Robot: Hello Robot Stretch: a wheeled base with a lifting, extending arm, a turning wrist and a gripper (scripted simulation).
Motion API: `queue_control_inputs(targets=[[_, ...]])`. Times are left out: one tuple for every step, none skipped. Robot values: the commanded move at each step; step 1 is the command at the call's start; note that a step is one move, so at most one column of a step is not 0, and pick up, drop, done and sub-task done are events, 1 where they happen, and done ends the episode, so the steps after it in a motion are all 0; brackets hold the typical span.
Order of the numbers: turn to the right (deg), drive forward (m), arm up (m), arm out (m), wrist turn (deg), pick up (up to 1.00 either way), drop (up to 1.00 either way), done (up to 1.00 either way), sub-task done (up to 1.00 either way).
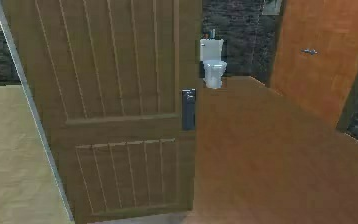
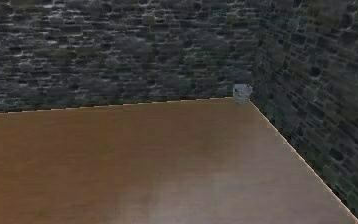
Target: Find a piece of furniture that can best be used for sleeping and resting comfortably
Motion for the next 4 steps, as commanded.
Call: queue_control_inputs(targets=[[-24.0, 0.0, 0.0, 0.0, 0.0, 0.0, 0.0, 0.0, 0.0], [0.0, 0.5, 0.0, 0.0, 0.0, 0.0, 0.0, 0.0, 0.0], [-45.0, 0.0, 0.0, 0.0, 0.0, 0.0, 0.0, 0.0, 0.0], [-27.0, 0.0, 0.0, 0.0, 0.0, 0.0, 0.0, 0.0, 0.0]])
